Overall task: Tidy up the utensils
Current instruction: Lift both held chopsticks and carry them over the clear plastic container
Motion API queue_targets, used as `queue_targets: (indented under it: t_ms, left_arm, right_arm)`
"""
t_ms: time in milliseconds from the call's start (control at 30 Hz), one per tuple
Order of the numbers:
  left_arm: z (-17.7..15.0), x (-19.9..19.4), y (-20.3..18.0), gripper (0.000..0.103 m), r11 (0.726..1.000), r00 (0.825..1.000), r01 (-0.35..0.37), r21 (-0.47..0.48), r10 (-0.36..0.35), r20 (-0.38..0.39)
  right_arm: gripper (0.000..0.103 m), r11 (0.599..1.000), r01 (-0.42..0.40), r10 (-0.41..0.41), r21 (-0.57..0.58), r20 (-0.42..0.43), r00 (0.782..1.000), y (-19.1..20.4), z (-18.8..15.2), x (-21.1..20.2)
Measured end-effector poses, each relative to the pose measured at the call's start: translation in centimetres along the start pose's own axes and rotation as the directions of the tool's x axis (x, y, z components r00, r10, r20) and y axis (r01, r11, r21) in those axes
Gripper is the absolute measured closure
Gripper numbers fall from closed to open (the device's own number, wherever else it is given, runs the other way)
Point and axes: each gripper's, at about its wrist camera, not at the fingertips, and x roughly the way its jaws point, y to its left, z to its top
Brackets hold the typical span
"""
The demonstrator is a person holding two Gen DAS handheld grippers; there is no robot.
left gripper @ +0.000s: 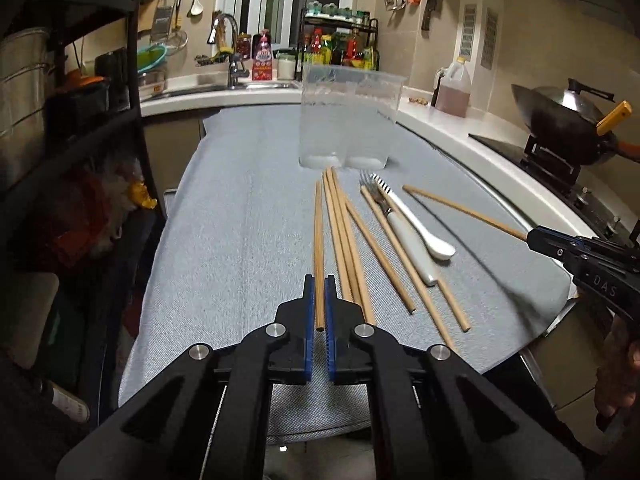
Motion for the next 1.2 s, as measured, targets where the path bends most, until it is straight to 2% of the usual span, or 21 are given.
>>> queue_targets:
  t_ms: [367, 533, 700, 1000, 1200]
  left_arm:
    - [2.5, -3.6, -1.0, 0.099, 0.999, 0.991, 0.023, 0.035, -0.027, 0.134]
    - [4.7, -4.8, -0.5, 0.099, 0.998, 0.982, 0.031, 0.047, -0.040, 0.187]
    - [7.8, -4.6, -0.1, 0.099, 0.998, 0.977, 0.034, 0.057, -0.045, 0.209]
    - [14.6, -2.6, 1.3, 0.099, 0.999, 0.981, 0.044, 0.032, -0.049, 0.186]
    - [17.7, -1.1, 2.2, 0.099, 0.998, 0.994, 0.060, -0.012, -0.058, 0.097]
  right_arm:
    - [0.098, 1.000, -0.004, 0.005, -0.008, 0.093, 0.996, 0.0, 3.2, -4.2]
    - [0.098, 1.000, -0.014, 0.014, 0.001, 0.129, 0.992, -0.2, 5.1, -4.9]
    - [0.098, 1.000, -0.026, 0.024, 0.011, 0.154, 0.988, -0.5, 7.5, -4.6]
    - [0.098, 0.998, -0.050, 0.045, 0.025, 0.174, 0.984, -0.5, 11.8, -3.4]
    - [0.098, 0.998, -0.059, 0.053, 0.030, 0.170, 0.984, -0.3, 14.6, -3.0]
